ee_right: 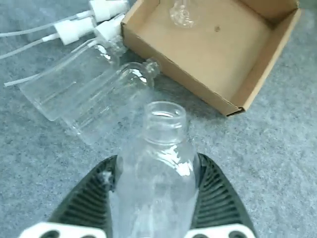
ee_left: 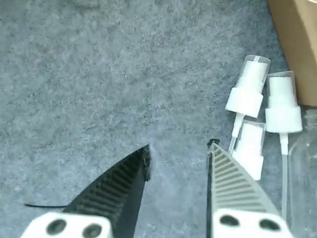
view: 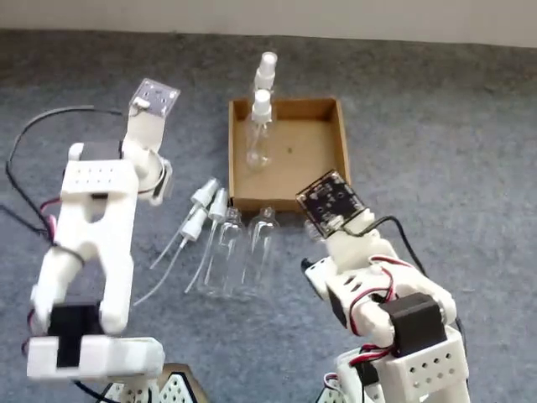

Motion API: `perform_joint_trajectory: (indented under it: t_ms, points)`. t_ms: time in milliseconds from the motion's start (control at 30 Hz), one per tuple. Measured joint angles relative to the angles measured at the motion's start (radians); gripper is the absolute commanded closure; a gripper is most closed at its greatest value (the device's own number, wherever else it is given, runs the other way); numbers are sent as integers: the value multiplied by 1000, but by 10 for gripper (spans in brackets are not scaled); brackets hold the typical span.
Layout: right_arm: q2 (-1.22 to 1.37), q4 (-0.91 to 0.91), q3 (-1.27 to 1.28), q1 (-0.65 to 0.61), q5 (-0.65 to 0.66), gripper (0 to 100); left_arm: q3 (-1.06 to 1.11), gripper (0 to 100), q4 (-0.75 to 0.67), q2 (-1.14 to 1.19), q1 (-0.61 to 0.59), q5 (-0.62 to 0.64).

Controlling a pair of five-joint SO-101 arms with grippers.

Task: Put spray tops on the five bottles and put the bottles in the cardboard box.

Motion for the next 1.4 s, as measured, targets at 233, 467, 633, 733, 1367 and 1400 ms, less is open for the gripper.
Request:
perform_joint_trajectory:
  t_ms: [233,467,633,733,1367,1400]
  points:
    - [-3,0,31,-44,-9,994,-310,817,18,330,43,-6]
    - [-5,0,31,-44,-9,994,-439,817,18,491,146,-8]
    - [-5,0,31,-44,-9,994,-454,817,14,555,147,-6]
    - [-5,0,31,-44,-9,994,-459,817,14,563,146,-8]
    - [-5,0,31,-44,-9,994,-460,820,100,578,199,-9]
    - [-5,0,31,-44,-9,994,-460,822,91,597,198,-9]
